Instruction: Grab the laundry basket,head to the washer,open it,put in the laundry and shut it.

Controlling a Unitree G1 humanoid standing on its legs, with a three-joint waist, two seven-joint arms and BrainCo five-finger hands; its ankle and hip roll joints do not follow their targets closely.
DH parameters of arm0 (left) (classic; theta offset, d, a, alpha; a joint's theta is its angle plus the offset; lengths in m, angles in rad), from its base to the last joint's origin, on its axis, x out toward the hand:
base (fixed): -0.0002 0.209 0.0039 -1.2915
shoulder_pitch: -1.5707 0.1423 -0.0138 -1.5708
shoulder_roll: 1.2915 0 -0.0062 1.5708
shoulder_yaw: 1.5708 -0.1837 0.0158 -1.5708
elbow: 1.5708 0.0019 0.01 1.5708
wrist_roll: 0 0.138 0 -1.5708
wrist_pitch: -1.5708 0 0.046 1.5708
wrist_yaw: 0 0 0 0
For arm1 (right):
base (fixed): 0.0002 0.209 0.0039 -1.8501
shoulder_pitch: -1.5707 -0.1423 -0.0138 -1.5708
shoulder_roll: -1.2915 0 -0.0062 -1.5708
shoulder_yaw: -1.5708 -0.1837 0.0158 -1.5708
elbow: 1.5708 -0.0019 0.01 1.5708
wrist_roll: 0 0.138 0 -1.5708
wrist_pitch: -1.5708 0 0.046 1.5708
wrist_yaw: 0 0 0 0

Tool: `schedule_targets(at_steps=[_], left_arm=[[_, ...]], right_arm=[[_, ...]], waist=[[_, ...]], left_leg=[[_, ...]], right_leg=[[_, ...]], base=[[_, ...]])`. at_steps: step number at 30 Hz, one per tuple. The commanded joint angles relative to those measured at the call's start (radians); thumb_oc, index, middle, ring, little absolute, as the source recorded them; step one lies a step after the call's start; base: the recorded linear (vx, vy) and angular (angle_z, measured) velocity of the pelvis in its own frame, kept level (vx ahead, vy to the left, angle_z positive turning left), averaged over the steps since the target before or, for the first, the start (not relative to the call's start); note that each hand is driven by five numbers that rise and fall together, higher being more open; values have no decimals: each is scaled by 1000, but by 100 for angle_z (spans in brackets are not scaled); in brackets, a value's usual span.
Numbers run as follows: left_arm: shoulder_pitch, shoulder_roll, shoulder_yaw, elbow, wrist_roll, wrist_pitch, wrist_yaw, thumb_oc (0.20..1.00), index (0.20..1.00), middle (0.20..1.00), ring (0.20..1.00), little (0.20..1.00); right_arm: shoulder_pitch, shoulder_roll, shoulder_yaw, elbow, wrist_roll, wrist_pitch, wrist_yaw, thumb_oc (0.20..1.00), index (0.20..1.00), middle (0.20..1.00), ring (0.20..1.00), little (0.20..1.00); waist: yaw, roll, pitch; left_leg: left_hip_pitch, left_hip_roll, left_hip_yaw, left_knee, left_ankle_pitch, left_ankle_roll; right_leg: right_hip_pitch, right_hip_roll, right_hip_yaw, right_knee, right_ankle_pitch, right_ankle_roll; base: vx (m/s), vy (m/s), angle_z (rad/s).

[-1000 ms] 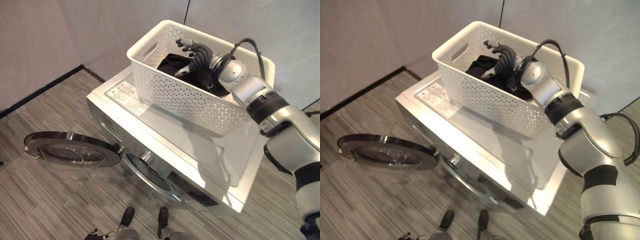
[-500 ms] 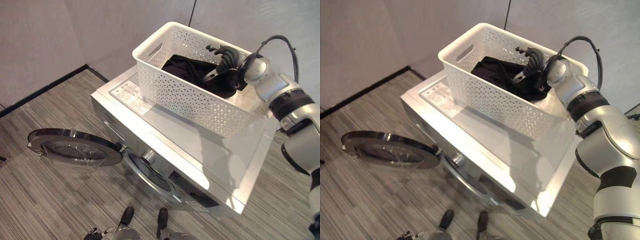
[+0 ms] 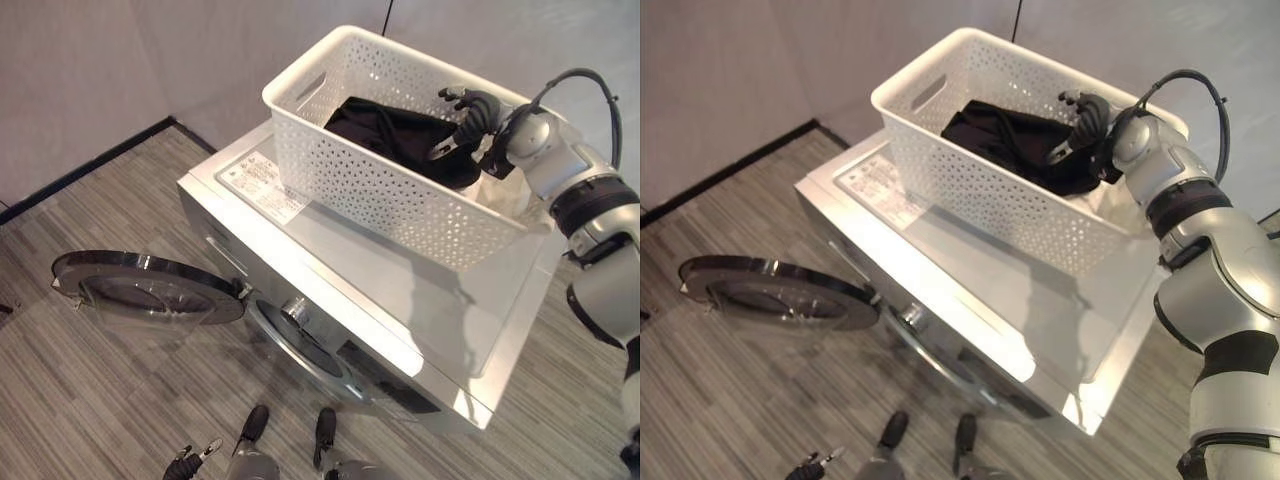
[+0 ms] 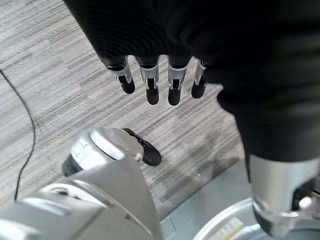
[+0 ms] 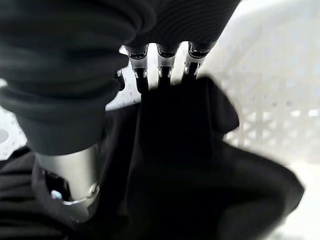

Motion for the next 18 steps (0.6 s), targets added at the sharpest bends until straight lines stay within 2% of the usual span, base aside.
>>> schedule_targets(at_steps=[1, 10, 11, 16, 18], left_arm=[[-67, 41, -17, 9, -26, -27, -5, 1000, 1000, 1000, 1000, 1000], [-69, 42, -20, 14, -33, -29, -9, 1000, 1000, 1000, 1000, 1000], [-77, 49, -42, -35, -71, -28, -32, 1000, 1000, 1000, 1000, 1000], [-77, 53, -69, -68, -75, -23, -50, 1000, 1000, 1000, 1000, 1000], [-75, 60, -68, -72, -74, -23, -56, 1000, 1000, 1000, 1000, 1000]], right_arm=[[-132, -11, 4, 61, 22, -13, -2, 1000, 1000, 1000, 1000, 1000], [-128, -30, 10, 55, 61, -15, 15, 1000, 1000, 1000, 1000, 1000], [-144, -77, 142, 53, -1, 17, 106, 1000, 1000, 1000, 1000, 1000], [-143, -96, 204, 23, -36, 35, 166, 1000, 1000, 1000, 1000, 1000], [-140, -125, 255, -75, -6, 54, 229, 1000, 1000, 1000, 1000, 1000]], waist=[[32, -39, 75], [39, -34, 91], [49, -27, 124], [50, -22, 138], [48, -20, 146]], left_leg=[[160, 19, 45, 2, -48, 60], [139, 20, 38, 3, -36, 57], [107, 24, 30, -3, -12, 48], [90, 27, 27, -5, 1, 45], [87, 30, 26, -6, 9, 42]], right_leg=[[-48, -90, 39, 101, -130, 83], [-67, -88, 37, 103, -129, 82], [-105, -83, 23, 115, -136, 77], [-123, -80, 17, 125, -139, 75], [-129, -77, 13, 128, -142, 74]], base=[[-11, -25, 4], [-9, -12, 3], [-53, -67, 0], [-22, -23, 10], [-12, -10, 11]])
